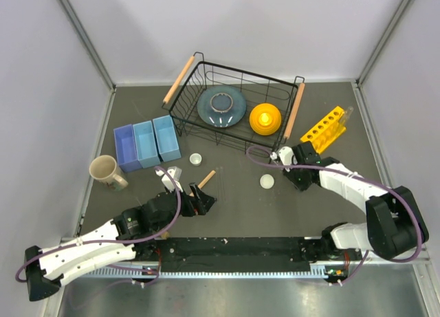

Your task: Organize the chemistry lab equipment

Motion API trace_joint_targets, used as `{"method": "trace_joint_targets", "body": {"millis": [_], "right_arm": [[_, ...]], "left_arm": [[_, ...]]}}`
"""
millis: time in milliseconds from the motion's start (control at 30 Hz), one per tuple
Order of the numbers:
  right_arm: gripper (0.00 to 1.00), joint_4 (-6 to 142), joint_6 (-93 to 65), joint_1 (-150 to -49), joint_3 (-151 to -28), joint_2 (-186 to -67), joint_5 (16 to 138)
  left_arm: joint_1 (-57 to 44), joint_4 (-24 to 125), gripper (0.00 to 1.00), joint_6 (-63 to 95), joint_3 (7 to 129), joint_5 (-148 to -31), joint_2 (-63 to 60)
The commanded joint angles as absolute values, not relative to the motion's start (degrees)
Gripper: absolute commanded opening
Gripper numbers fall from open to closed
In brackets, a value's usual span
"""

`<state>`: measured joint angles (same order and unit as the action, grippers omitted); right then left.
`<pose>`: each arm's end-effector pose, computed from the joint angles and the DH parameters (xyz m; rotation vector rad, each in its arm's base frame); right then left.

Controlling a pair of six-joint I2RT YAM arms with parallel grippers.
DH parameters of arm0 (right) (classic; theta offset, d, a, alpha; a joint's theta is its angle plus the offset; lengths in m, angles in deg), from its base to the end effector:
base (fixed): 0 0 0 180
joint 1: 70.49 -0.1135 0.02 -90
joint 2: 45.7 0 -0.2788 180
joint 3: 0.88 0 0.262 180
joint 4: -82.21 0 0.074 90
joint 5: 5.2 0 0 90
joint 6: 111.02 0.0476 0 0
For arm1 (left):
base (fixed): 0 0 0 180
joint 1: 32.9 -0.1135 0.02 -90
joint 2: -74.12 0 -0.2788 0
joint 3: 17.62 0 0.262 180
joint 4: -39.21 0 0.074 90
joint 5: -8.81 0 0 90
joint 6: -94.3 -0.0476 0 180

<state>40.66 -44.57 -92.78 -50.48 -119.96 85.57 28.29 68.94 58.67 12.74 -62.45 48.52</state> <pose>0.2145 0.0872 0.1613 -1.0582 2.5127 -0.0246 0.0797 -0.1132 0.2054 -0.0959 2.1153 -0.9504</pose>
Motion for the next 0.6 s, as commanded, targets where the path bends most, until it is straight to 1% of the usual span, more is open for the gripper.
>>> {"method": "trace_joint_targets", "body": {"millis": [0,367,567], "right_arm": [[0.20,39.53,-43.60,-91.33,-51.99,-118.56,83.66],[0.17,33.82,-44.22,-89.22,-52.26,-112.94,82.86],[0.16,31.45,-44.66,-88.51,-51.56,-110.74,82.34]], "left_arm": [[28.10,67.21,0.99,58.97,13.19,-62.29,49.25],[28.19,65.19,0.99,58.53,13.63,-63.26,47.32],[28.10,60.36,0.99,59.49,13.28,-65.81,44.77]]}}
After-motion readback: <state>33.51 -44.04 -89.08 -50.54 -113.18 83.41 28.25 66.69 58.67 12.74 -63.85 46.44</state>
